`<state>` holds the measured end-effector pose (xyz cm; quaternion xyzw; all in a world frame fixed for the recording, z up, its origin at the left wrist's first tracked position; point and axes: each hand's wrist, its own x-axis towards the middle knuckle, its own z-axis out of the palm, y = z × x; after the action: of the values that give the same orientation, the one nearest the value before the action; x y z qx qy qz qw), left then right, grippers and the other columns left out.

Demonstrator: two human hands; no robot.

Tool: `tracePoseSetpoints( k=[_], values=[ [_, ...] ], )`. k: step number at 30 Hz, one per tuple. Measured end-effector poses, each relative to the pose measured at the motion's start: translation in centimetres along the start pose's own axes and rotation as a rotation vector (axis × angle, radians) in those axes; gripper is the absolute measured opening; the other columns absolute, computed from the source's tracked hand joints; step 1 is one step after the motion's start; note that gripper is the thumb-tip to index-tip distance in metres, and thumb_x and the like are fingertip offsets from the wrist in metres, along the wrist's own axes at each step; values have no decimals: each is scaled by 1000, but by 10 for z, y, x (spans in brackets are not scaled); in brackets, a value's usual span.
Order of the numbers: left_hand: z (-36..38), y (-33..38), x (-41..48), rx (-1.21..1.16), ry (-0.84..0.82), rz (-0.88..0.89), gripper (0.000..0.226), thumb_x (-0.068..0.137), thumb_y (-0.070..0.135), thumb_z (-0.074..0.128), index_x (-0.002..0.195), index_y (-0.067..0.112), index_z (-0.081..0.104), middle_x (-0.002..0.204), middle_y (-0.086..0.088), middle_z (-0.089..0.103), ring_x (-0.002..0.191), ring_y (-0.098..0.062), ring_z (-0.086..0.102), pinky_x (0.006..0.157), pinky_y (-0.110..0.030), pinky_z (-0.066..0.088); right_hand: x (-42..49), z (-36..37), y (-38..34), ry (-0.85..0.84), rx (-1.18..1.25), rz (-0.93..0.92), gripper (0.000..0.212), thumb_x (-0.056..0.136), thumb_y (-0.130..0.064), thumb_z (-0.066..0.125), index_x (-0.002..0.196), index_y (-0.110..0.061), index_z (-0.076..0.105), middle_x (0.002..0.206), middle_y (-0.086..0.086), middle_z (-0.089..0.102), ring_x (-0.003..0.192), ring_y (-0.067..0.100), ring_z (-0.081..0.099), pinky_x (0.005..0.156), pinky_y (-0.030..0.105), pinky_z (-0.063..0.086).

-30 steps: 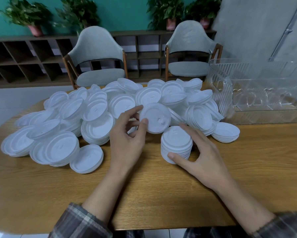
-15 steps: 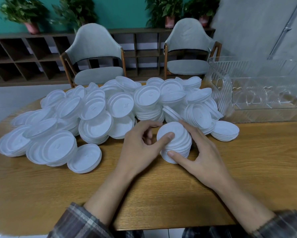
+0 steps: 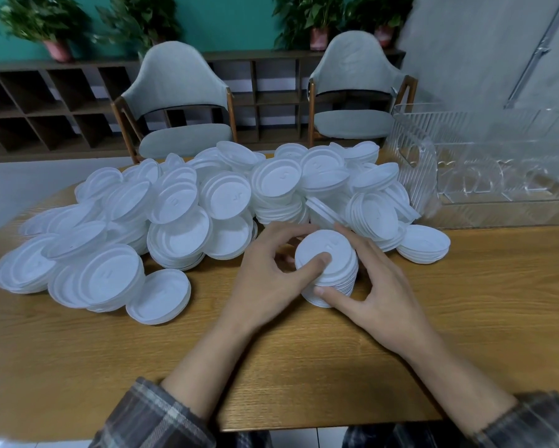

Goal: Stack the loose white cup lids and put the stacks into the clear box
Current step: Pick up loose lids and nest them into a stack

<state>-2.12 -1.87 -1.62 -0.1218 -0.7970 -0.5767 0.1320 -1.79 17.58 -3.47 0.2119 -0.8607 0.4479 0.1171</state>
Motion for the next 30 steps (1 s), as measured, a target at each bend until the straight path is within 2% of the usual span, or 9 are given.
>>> tracePoseSetpoints(
  k=[3,6,8,11,15,20,25,30],
  values=[
    [-5,-1,1,-8,-125,-10,54,84,32,75,137,30,66,136,19,65,130,-4,58,108,-32,48,0,0,1,-9,-6,-5,81,82,-44,84,152,-33,46,142,-23,53,135,-9,45,104,3,31],
    [-9,-2,1,-29,-225,-35,69,80,19,72,147,26,58,144,15,63,137,-5,55,118,-41,43,0,-1,1,-15,5,-9,80,82,-50,79,153,-34,45,143,-24,53,137,-8,45,105,4,31],
    [-9,-2,1,-25,-194,-34,68,79,18,78,145,28,60,140,17,65,134,-3,58,117,-40,45,0,-1,1,-14,5,-3,83,81,-52,79,154,-35,43,145,-25,51,139,-7,43,107,4,31],
    [-7,-2,2,-10,-113,-27,67,76,30,92,137,33,65,134,15,67,129,-6,60,112,-40,48,0,-1,1,-6,10,13,88,81,-51,82,157,-36,39,147,-32,46,139,-15,37,106,1,27],
    [1,0,1,52,-58,15,66,68,37,98,128,34,69,122,14,65,122,-6,61,101,-25,51,0,0,2,-3,20,14,94,77,-55,81,158,-36,37,143,-40,42,136,-20,36,104,-1,26],
    [5,-2,1,88,6,47,61,65,45,97,118,36,68,117,15,64,118,-5,62,93,-17,50,-1,0,3,-20,1,14,90,81,-45,85,158,-34,40,145,-29,49,136,-16,39,104,1,29],
    [4,-3,2,75,5,33,58,66,44,97,115,36,69,116,16,66,116,-5,64,93,-18,52,0,0,2,-22,-16,0,85,83,-39,86,156,-32,44,141,-32,49,132,-19,41,101,0,29],
    [-1,-2,1,90,13,64,51,71,39,95,117,33,73,114,15,69,115,-8,66,93,-23,54,0,1,0,-22,-6,-8,86,80,-52,81,155,-36,42,142,-33,49,134,-16,42,104,1,29]
  ],
)
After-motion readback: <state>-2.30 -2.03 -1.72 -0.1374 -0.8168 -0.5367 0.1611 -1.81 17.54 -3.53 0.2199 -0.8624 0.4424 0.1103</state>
